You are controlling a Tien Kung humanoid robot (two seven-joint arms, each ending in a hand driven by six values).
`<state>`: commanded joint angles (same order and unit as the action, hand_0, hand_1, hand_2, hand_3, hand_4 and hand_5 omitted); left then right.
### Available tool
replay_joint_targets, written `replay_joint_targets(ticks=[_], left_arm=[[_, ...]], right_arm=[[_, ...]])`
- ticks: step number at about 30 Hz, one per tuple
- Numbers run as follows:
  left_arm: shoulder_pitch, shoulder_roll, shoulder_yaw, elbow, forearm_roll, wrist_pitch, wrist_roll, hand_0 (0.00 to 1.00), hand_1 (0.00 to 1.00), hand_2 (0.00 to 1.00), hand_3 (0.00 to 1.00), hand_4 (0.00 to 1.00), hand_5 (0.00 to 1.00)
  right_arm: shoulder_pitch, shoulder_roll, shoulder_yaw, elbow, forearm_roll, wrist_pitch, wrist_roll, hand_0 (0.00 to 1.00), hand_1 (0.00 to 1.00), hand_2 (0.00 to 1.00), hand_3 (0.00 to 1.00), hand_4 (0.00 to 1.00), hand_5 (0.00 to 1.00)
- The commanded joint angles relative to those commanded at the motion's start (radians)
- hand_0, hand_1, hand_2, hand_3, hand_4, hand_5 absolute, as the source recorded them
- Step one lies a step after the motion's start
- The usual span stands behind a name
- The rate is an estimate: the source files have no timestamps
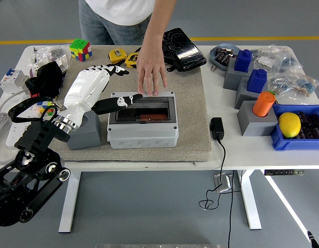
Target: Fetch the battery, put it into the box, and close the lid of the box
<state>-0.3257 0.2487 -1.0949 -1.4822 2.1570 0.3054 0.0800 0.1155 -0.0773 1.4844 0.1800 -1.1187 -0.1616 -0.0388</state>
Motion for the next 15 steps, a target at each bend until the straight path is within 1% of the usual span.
replay_joint_targets(ticks=[1,3,4,6,7,9,10,13,15], left_arm=[[0.009,-0.017,-0.035,0.007,-0.024,0.012,-0.026,0.819,0.838,0.804,0.798,0.998,0.998],[0.02,-0.039,-0.097,0.022,-0.088,0.03,-0.081,0.819,0.838,0.804,0.798,0.998,0.998],[0.025,-0.048,-0.119,0.027,-0.109,0.036,-0.098,0.872,0.902,0.874,0.861,0.998,0.998],[0.035,-0.067,-0.175,0.037,-0.157,0.046,-0.137,0.872,0.902,0.874,0.861,0.998,0.998],[0.038,-0.071,-0.193,0.041,-0.175,0.048,-0.149,0.872,0.902,0.874,0.861,0.998,0.998],[0.045,-0.08,-0.235,0.056,-0.238,0.048,-0.186,0.872,0.902,0.874,0.861,0.998,0.998],[0.048,-0.082,-0.248,0.061,-0.266,0.047,-0.201,0.918,0.965,0.932,0.897,0.998,0.998],[0.06,-0.093,-0.289,0.077,-0.37,0.04,-0.255,0.918,0.965,0.932,0.897,0.998,0.998],[0.067,-0.099,-0.303,0.085,-0.452,0.034,-0.297,0.918,0.965,0.932,0.897,0.998,0.998]], right_arm=[[0.0,0.001,0.002,0.0,-0.002,0.0,-0.001,0.808,0.769,0.748,0.788,0.998,0.998],[0.0,0.002,0.004,0.0,-0.005,0.0,-0.003,0.808,0.769,0.748,0.788,0.998,0.998],[-0.001,0.002,0.006,0.0,-0.007,0.0,-0.003,0.807,0.769,0.748,0.787,0.998,0.998],[0.0,0.003,0.011,0.0,-0.011,-0.001,-0.004,0.807,0.769,0.748,0.787,0.998,0.998],[0.0,0.004,0.013,0.0,-0.013,-0.001,-0.005,0.807,0.769,0.748,0.787,0.998,0.998],[0.002,0.005,0.017,0.0,-0.016,-0.001,-0.006,0.807,0.769,0.748,0.787,0.998,0.998],[0.002,0.006,0.019,0.0,-0.018,-0.001,-0.006,0.808,0.769,0.748,0.788,0.998,0.998],[0.003,0.008,0.025,0.0,-0.023,0.0,-0.008,0.808,0.769,0.748,0.788,0.998,0.998],[0.003,0.01,0.027,0.0,-0.025,0.0,-0.008,0.808,0.769,0.748,0.788,0.998,0.998]])
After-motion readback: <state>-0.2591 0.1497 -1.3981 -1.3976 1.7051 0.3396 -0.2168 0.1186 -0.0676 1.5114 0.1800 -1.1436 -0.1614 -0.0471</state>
